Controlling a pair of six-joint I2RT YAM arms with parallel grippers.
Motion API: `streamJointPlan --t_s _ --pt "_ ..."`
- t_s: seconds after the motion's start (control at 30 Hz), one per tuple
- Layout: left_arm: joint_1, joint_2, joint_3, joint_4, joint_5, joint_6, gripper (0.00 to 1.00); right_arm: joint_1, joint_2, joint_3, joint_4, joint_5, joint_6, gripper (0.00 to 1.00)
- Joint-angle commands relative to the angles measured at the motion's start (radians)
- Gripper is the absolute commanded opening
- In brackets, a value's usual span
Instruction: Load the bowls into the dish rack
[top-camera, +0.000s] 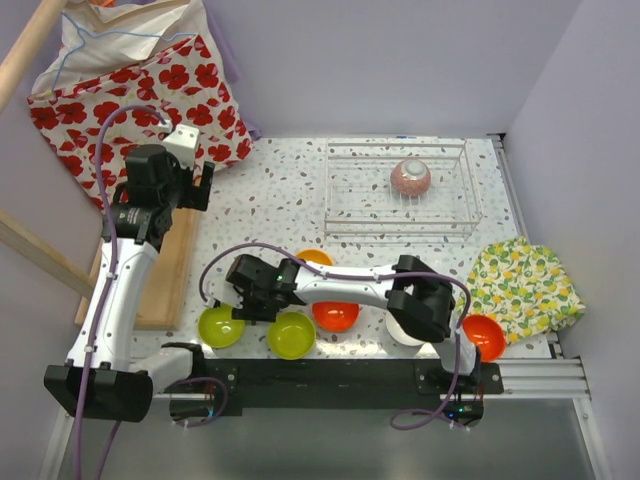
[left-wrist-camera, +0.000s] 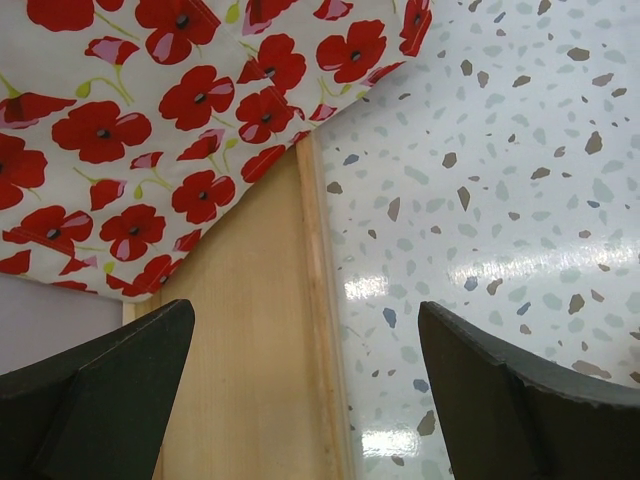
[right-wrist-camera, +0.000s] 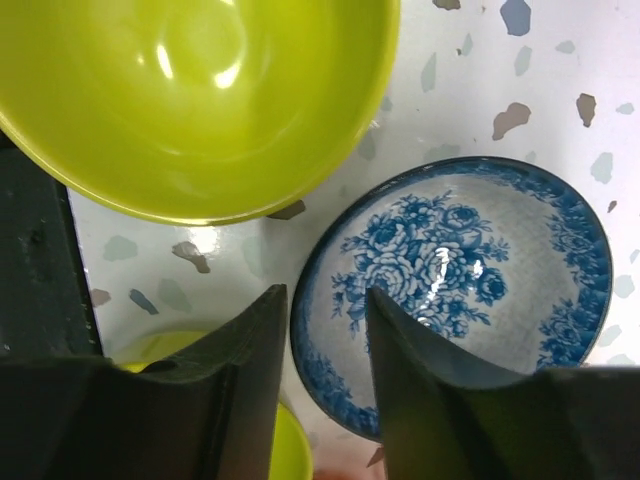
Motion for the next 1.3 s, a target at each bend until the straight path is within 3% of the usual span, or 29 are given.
streamJointPlan --t_s 0.0,0.2,0.4,0.57,0.7,0.9,1.07,1.27 --pt "0.012 -0.016 -0.003 0.003 0.04 -0.029 1.0 0.021 -0.022 0.018 0.036 0.031 -0.009 0.32" --pt "0.014 -0.021 -0.007 -0.003 0.055 -0.026 1.0 0.024 -0.052 0.041 0.01 0.031 -0.023 0.0" --pt "0.014 0.018 0.055 -0.004 0.057 -0.016 0.99 0.016 -0.146 0.096 -0.014 0.013 -0.017 0.0" --pt "0.012 0.096 0.173 0.002 0.081 -0.006 0.98 -0.057 -0.236 0.15 -0.023 -0.097 0.113 0.0" --pt "-0.005 0.15 0.242 0.034 0.107 -0.001 0.97 -0.257 -0.304 0.164 -0.007 -0.248 0.288 0.0" --pt "-0.149 0.228 0.288 0.071 0.103 0.043 0.96 -0.54 -0.332 0.176 0.079 -0.401 0.477 0.0" --pt "-0.25 0.311 0.306 0.048 0.208 0.011 0.95 -0.7 -0.359 0.167 0.168 -0.481 0.59 0.0" --pt "-0.301 0.369 0.224 0.172 0.322 -0.042 0.92 -0.867 -0.353 0.124 0.211 -0.607 0.701 0.0"
